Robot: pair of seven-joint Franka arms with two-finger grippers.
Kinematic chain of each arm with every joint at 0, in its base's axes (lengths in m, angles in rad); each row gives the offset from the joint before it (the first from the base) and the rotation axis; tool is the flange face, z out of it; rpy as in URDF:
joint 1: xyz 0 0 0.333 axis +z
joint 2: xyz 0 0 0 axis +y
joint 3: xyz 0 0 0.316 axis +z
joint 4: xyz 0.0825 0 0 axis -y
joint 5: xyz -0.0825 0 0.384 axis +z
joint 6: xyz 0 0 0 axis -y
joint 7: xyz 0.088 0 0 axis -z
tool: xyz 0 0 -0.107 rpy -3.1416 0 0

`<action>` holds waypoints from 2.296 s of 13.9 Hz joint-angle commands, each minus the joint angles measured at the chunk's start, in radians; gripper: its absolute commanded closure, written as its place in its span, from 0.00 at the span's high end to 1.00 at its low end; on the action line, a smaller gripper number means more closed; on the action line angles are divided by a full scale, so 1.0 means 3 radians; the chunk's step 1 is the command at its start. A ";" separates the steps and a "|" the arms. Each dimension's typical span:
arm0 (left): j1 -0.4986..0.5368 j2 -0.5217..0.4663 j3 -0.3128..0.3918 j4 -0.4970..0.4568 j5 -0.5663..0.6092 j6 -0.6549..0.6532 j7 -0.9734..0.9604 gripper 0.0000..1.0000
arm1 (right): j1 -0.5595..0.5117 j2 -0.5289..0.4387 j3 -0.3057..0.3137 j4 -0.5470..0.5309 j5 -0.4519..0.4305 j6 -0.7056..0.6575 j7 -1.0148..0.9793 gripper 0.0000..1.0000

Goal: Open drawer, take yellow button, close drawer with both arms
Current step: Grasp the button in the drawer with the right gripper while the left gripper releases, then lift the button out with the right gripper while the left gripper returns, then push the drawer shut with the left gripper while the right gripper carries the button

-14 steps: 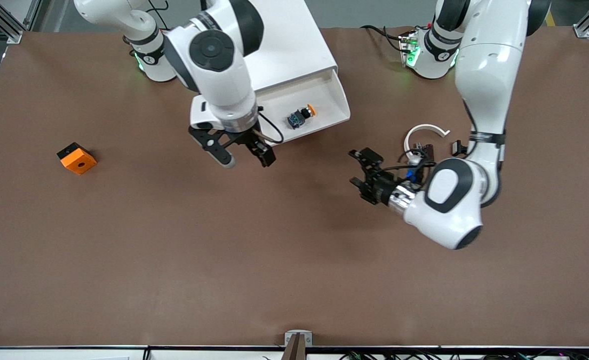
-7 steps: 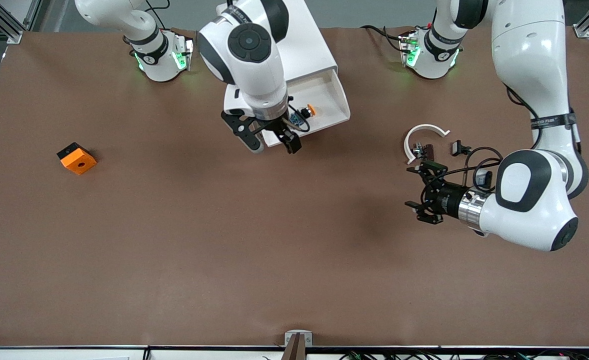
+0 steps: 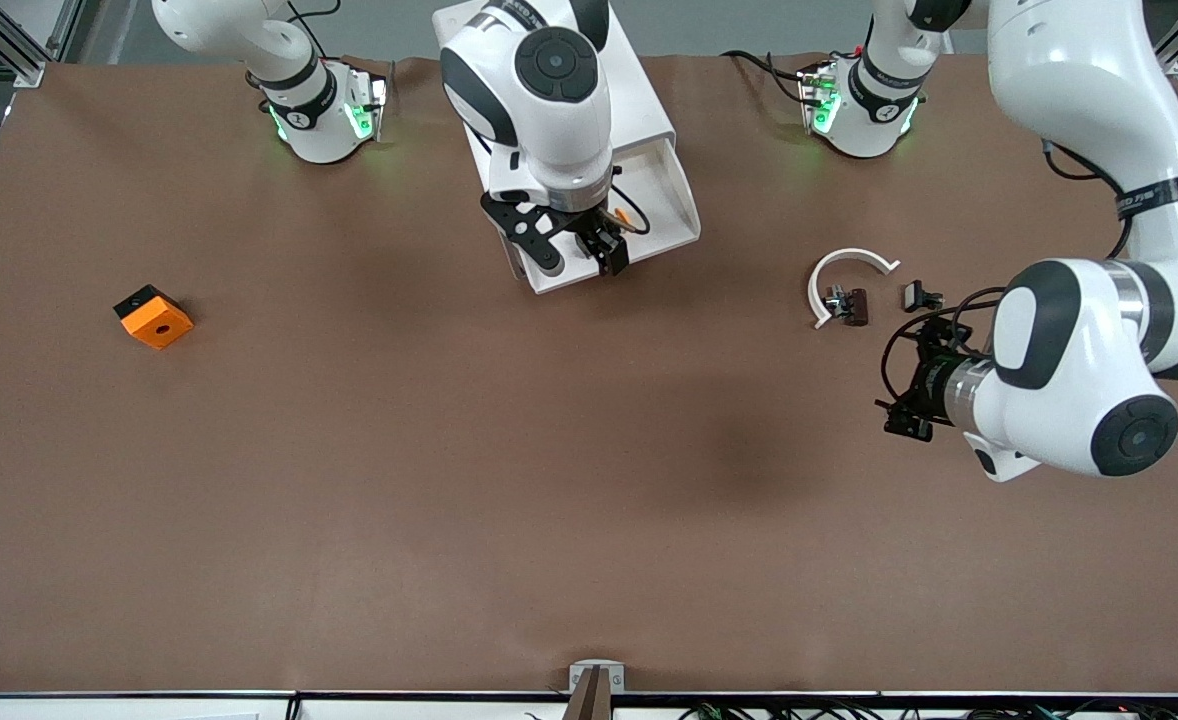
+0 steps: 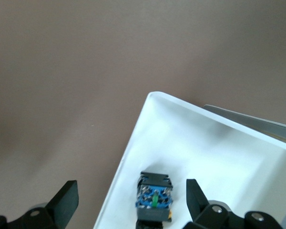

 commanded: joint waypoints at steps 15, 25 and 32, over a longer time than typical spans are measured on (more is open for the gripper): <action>-0.0412 -0.0648 -0.0122 -0.0656 0.0372 0.0592 0.2034 1.00 | 0.0188 -0.0006 0.0003 -0.0179 0.0093 0.0030 -0.0249 0.77; -0.0730 -0.0683 -0.0418 -0.0839 0.0373 0.1076 0.1988 1.00 | 0.0142 -0.0036 -0.0007 0.0009 0.0160 -0.0082 -0.0259 0.20; -0.0934 -0.0664 -0.0741 -0.1107 0.0378 0.1696 0.1467 1.00 | -0.0838 -0.0347 -0.0027 0.0649 0.0232 -0.1375 -0.1860 0.20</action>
